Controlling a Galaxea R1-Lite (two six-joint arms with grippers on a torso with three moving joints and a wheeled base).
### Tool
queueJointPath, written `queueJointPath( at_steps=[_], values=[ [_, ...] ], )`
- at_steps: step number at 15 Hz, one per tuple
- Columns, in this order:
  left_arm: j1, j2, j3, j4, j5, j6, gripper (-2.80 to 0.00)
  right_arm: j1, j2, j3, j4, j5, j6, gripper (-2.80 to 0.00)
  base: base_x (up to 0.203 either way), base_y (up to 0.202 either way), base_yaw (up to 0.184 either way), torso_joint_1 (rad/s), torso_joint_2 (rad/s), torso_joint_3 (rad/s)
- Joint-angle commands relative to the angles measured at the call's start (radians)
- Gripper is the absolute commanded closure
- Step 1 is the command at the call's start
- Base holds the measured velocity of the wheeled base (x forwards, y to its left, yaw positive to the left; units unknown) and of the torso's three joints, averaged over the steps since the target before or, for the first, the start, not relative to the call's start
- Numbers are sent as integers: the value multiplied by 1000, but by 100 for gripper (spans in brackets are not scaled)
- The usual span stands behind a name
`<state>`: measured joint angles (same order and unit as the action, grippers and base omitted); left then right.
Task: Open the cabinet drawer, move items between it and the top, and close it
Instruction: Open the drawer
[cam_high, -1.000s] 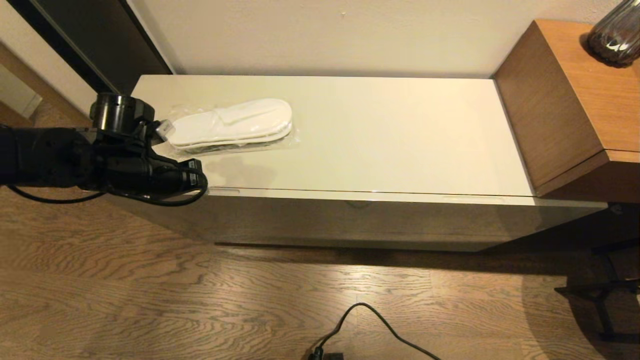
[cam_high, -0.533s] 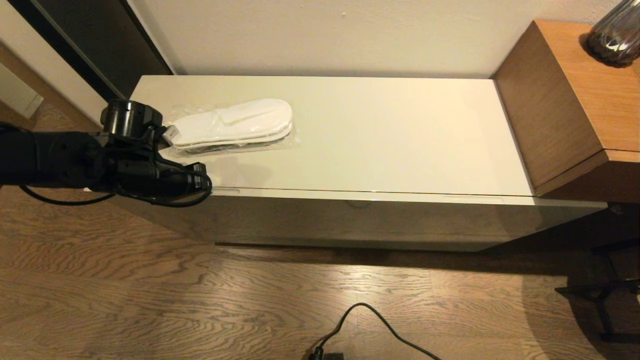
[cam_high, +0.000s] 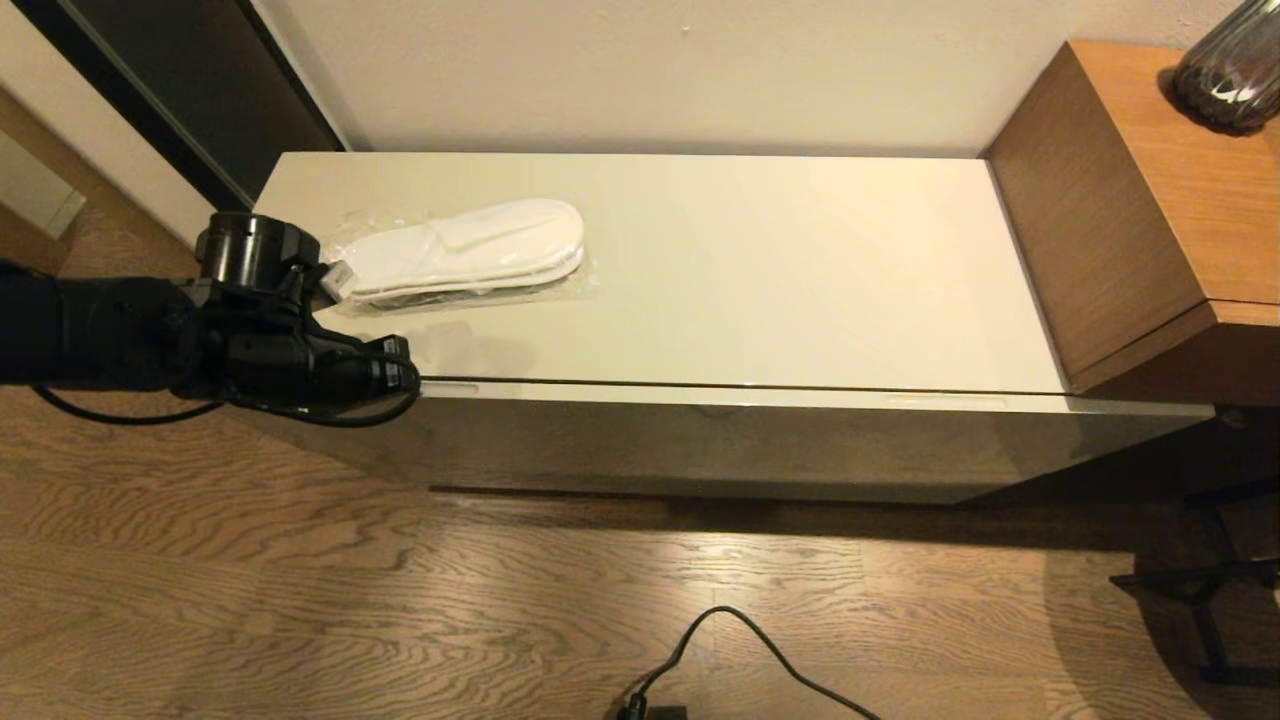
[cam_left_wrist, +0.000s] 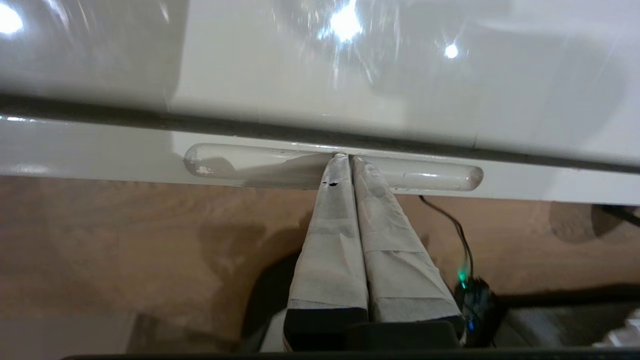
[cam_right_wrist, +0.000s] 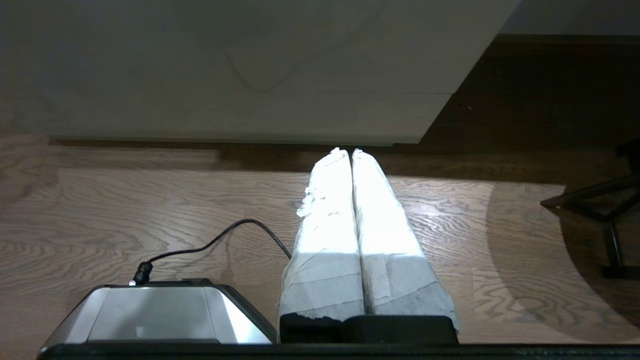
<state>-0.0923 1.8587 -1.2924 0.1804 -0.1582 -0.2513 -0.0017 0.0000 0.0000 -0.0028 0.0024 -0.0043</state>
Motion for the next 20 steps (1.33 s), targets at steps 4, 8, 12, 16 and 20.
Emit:
queueJointPath(
  at_steps=[4, 8, 12, 16, 20],
  values=[
    [-3, -62, 218, 29, -69, -9, 0, 0, 1, 0, 0, 1, -2, 0, 0, 0, 0, 0, 0, 0],
    [-3, -175, 341, 46, -171, -49, 0, 0, 1, 0, 1, 1, 0, 0, 0, 0, 0, 0, 0, 0],
    [-2, -469, 408, 178, -250, -88, 0, 0, 2, 0, 0, 1, 0, 0, 0, 0, 0, 0, 0, 0],
    [-1, -828, 446, 245, -198, -196, 0, 0, 0, 0, 0, 1, 0, 0, 0, 0, 0, 0, 0, 0],
    [1, -1014, 545, 287, -127, -239, 0, 0, 0, 0, 0, 1, -2, 0, 0, 0, 0, 0, 0, 0]
  ],
)
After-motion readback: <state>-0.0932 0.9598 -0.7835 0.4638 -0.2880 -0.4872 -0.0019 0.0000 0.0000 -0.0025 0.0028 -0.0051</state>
